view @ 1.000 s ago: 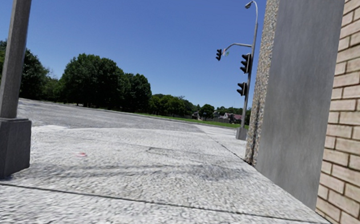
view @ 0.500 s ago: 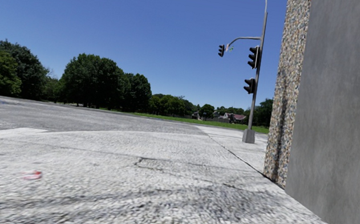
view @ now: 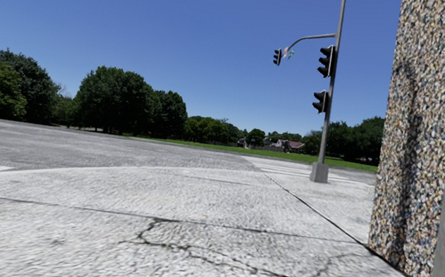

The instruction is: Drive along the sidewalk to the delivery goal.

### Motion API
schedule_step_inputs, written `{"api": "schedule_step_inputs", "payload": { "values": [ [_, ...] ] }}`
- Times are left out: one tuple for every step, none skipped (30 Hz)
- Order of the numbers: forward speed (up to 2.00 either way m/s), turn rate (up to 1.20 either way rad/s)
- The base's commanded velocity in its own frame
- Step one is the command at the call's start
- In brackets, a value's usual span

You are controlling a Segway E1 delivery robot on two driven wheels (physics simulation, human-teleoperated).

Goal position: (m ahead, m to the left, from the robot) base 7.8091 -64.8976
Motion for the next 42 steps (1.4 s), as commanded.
{"api": "schedule_step_inputs", "payload": {
  "values": [
    [2.0, -0.08],
    [2.0, -0.08],
    [2.0, -0.2],
    [2.0, -0.23],
    [2.0, -0.24],
    [2.0, -0.24],
    [2.0, -0.25],
    [2.0, -0.25],
    [2.0, -0.25],
    [2.0, -0.25],
    [2.0, -0.25],
    [2.0, -0.29],
    [2.0, -0.29],
    [2.0, -0.48],
    [2.0, -0.6],
    [2.0, -0.6],
    [2.0, -0.64],
    [2.0, -0.64],
    [2.0, -0.64],
    [1.97, -0.65],
    [1.88, -0.65],
    [1.81, -0.65],
    [1.81, -0.65],
    [1.76, -0.65],
    [1.72, -0.65],
    [1.71, -0.65],
    [1.71, -0.65],
    [1.7, -0.64],
    [1.7, -0.61],
    [1.7, -0.61],
    [1.7, -0.57],
    [1.7, -0.43],
    [1.7, -0.35],
    [1.7, -0.35],
    [1.66, -0.32],
    [1.54, -0.37],
    [1.54, -0.37],
    [1.47, -0.47],
    [1.44, -0.54],
    [1.44, -0.54],
    [1.42, -0.58],
    [1.39, -0.6]
  ]
}}
